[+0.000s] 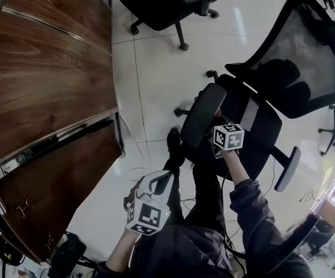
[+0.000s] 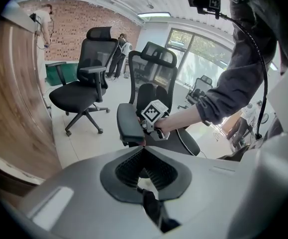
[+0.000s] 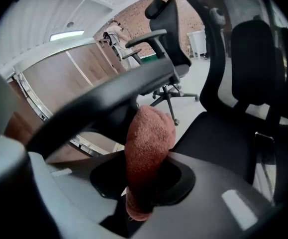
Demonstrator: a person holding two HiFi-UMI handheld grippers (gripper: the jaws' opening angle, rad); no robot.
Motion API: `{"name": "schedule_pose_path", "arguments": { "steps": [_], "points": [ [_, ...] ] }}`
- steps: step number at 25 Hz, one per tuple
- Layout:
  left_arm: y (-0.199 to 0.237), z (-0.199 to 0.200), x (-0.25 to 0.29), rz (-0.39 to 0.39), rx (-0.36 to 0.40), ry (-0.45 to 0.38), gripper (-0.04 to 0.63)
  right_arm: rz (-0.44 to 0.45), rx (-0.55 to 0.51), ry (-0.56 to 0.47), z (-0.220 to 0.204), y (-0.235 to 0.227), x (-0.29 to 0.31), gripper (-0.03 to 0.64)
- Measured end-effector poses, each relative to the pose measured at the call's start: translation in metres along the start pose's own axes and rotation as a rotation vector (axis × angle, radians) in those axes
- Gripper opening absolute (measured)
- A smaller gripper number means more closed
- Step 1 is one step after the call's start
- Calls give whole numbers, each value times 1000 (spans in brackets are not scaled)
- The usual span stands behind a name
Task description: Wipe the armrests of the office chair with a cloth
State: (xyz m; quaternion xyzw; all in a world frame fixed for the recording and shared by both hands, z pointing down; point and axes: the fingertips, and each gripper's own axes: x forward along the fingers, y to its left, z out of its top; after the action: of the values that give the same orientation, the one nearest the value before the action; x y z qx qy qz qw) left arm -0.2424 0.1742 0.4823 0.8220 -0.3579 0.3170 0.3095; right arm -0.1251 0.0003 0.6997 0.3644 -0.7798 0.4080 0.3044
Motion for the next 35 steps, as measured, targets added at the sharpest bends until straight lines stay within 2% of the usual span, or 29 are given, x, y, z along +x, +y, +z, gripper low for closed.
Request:
{"name": "schedule_pose_path", "arguments": {
  "steps": [4,8,17,23,29,35],
  "points": [
    [2,-9,1,3,-5,19,15,-27,31,65,-21,-19,35,86],
    [-1,-14,3,-11,1,32,15,-16,15,54,-18,-12,33,91],
    [-2,14,5,-42,44,-33,15,35,-9,-112,30,23,-66,89],
    [-10,19,6,-45,45,-30,15,42,25,-161,34,23,-87,89],
    [-19,11,8,-58,56,-22,15,-28,41,-75,3,-10,-32,89],
    [-9,-5,3,-26,39,-1,15,-33,77,71,-29,-15,30,89]
  ]
}}
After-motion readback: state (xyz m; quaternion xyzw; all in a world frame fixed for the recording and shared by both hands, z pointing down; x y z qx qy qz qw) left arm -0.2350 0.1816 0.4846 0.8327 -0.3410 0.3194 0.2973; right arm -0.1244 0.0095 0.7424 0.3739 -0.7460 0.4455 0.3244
